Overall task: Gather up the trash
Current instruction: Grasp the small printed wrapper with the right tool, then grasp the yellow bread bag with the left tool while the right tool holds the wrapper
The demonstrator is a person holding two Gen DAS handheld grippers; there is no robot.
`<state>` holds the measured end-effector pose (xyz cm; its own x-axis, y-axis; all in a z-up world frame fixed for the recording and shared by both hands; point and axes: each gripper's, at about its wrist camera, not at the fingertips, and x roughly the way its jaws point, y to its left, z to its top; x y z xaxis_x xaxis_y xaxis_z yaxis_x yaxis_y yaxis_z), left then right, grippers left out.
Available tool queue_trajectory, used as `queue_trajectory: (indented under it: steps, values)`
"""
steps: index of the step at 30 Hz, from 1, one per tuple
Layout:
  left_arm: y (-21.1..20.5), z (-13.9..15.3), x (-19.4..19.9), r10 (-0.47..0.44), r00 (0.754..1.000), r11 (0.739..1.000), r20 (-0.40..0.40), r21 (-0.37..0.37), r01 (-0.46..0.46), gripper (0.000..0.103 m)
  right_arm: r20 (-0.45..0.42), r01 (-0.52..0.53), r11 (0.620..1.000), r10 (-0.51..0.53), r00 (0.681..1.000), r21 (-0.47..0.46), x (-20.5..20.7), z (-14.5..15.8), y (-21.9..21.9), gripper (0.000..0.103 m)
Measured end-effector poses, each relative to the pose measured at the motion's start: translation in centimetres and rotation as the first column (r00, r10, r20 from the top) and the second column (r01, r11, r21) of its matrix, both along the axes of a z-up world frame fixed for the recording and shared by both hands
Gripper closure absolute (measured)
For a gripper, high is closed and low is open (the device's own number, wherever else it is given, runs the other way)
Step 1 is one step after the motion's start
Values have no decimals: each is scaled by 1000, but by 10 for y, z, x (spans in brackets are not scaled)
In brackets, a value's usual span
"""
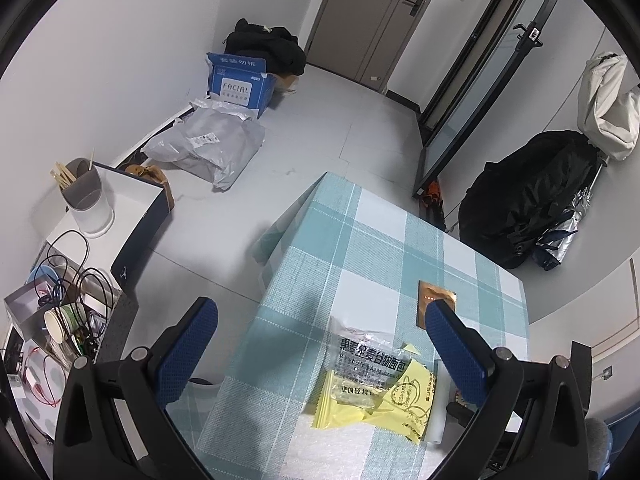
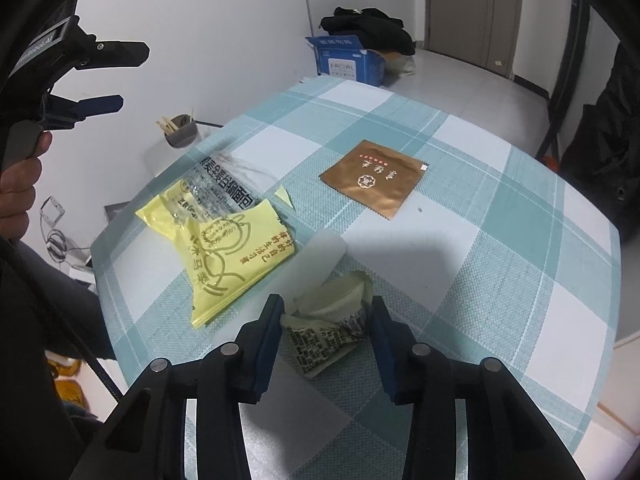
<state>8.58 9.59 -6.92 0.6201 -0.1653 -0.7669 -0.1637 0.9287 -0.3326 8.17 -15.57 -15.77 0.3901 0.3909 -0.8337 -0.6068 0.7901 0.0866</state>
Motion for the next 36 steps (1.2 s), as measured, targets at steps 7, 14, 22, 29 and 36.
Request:
queue_trajectory:
  steps: [7,14,22,29,36]
  values:
    - [-3,-5,2,-21,1000,999,-21,27,22,1,-4,25,1000,-25,1000,-12,-3,3,-4,64]
    - [-20,-21,3,-104,991,994,-82,32,107,1,-4,78,997,-78,997,22,-11,14,-17,65]
    - [-46,-46,-1,-251,950,966,-188,8,257,1,23,73,997,-73,997,34,-29,25,-28,65]
    - [-75,-56,3,-331,916,936,-225,43,349,1,42,100,992,-104,994,77,-32,36,-42,65]
    - [-95,-73,5,-344,893,899,-291,171,402,1,48,112,989,-117,992,98,-35,40,-55,65]
